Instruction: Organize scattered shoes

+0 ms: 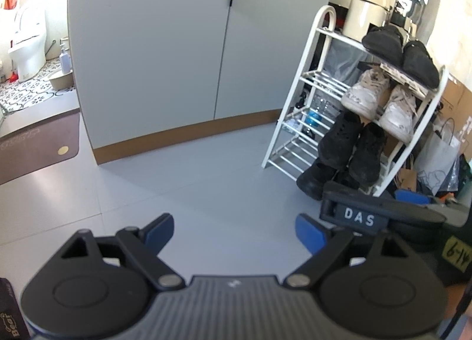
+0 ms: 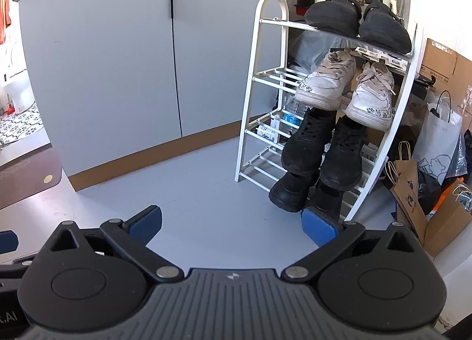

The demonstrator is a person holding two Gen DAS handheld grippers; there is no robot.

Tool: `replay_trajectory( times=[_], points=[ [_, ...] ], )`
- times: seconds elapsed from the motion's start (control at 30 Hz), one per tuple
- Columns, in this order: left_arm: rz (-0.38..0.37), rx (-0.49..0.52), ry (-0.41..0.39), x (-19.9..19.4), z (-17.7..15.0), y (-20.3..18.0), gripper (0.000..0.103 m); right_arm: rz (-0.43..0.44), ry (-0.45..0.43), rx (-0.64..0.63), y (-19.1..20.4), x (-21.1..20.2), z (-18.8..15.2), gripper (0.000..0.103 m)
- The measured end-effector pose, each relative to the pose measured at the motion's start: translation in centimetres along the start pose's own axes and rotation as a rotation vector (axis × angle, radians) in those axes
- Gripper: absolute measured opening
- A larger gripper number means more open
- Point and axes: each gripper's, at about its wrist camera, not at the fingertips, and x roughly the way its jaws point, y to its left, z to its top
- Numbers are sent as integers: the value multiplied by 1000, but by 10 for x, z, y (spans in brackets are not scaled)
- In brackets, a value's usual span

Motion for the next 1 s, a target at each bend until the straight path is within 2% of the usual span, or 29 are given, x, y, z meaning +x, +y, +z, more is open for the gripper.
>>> replay_trajectory(
  times=[0.87,1.0],
  points=[
    [27,27,2,-2,1,-3,91,-15,4,5,2,1,0,103],
    [11,17,8,0,0,0,91,-17,2,13,-3,-1,0,103]
  ],
)
